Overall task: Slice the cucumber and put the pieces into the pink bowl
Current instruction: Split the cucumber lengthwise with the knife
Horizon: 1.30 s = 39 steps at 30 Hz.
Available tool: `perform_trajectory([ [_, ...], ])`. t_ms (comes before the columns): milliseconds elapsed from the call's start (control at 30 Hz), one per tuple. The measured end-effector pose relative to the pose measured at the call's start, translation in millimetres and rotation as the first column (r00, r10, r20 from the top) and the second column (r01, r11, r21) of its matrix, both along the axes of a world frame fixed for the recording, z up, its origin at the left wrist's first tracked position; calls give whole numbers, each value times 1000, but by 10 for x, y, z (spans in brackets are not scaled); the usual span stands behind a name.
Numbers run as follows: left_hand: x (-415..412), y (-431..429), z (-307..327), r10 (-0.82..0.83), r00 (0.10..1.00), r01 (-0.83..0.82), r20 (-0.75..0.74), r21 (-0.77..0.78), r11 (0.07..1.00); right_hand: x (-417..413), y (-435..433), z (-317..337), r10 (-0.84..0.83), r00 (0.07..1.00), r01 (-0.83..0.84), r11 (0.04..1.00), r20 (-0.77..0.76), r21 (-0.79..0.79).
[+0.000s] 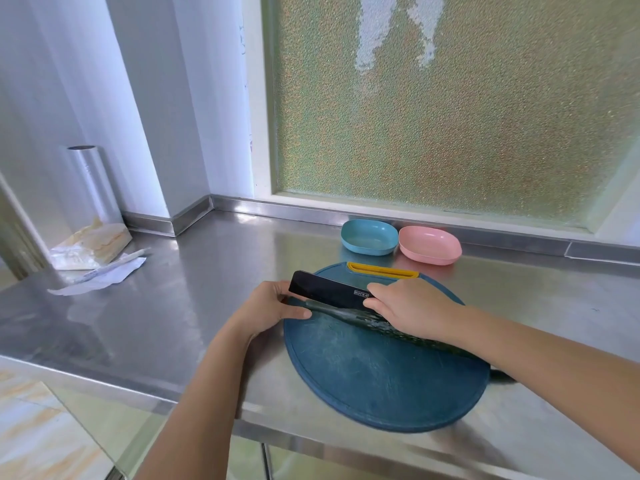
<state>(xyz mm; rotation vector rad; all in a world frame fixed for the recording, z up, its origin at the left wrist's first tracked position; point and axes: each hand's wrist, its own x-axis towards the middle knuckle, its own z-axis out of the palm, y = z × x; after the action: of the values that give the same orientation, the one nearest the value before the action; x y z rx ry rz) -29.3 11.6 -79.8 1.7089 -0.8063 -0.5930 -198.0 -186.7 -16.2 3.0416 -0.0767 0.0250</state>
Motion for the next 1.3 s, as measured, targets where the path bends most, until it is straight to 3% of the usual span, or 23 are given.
perform_trajectory([
  [467, -27, 69, 17, 42, 999, -42, -1, -30, 999, 35, 120, 125, -12, 997, 6, 997, -80, -80],
  [833, -52, 65, 26, 91, 996, -93, -23, -89, 992, 87, 137, 199, -8, 990, 2, 999, -142, -41],
  [1033, -81, 30, 116, 147, 988, -133, 47, -220, 966, 146, 131, 153, 10, 991, -17, 999, -131, -51],
  [1200, 77, -28, 153, 164, 979, -149, 118, -132, 980, 176, 93, 148, 29, 991, -34, 999, -134, -33],
  [1300, 144, -32, 196, 109, 991, -101, 76, -106, 989, 189, 98, 146, 38, 990, -49, 996, -137, -74],
])
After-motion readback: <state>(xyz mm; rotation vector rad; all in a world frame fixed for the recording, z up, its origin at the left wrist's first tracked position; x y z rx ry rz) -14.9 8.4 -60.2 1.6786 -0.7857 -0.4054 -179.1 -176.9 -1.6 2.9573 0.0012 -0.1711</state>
